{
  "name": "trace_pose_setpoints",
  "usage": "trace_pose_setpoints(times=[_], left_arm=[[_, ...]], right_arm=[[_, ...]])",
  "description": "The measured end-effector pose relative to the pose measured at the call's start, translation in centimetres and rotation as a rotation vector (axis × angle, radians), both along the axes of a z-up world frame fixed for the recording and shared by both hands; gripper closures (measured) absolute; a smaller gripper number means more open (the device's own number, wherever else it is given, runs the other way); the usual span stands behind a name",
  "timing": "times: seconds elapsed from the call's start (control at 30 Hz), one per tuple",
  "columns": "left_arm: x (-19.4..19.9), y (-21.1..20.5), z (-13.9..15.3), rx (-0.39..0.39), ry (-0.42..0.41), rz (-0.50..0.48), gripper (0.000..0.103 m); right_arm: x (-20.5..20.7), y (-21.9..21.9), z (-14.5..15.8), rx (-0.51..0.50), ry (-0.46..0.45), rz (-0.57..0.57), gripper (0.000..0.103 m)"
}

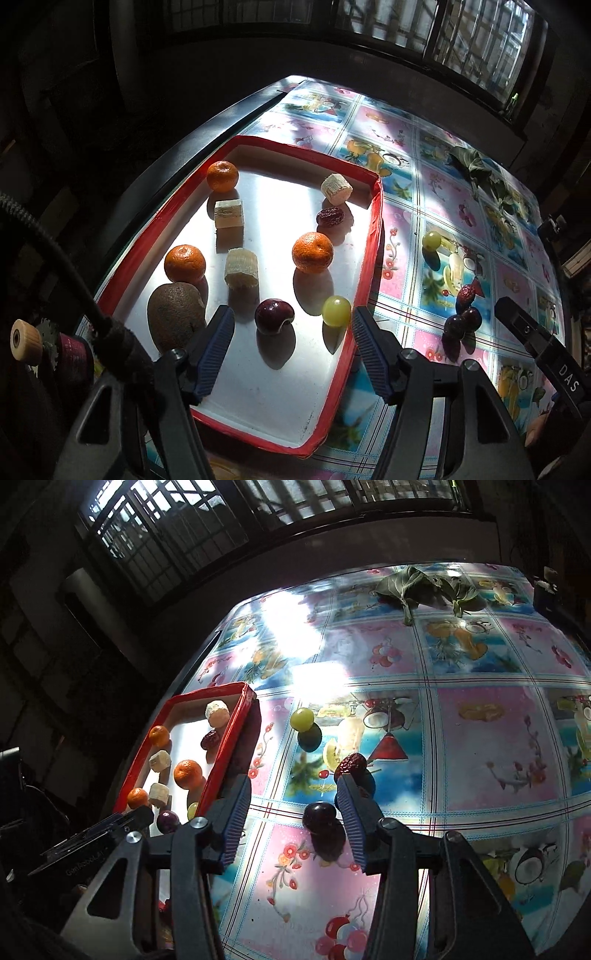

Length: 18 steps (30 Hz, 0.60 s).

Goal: Organize fruits
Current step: 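Withdraw both open tools from the tray toward the dark plums on the table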

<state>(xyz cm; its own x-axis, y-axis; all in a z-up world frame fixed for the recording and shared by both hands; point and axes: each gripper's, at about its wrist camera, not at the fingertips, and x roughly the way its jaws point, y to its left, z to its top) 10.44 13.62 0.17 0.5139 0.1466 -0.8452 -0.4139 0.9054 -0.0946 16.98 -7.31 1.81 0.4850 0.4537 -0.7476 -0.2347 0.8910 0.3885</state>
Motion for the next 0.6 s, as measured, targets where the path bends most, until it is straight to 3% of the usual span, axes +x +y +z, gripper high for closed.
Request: trace_pose_setpoints(times=[0.6], left_arm=[[-0.6, -6.9, -0.3, 0.005, 0.022, -0.143, 0.036]], right_arm=[[-2.4, -6.8, -1.8, 0.002, 0.025, -0.097, 0.053]])
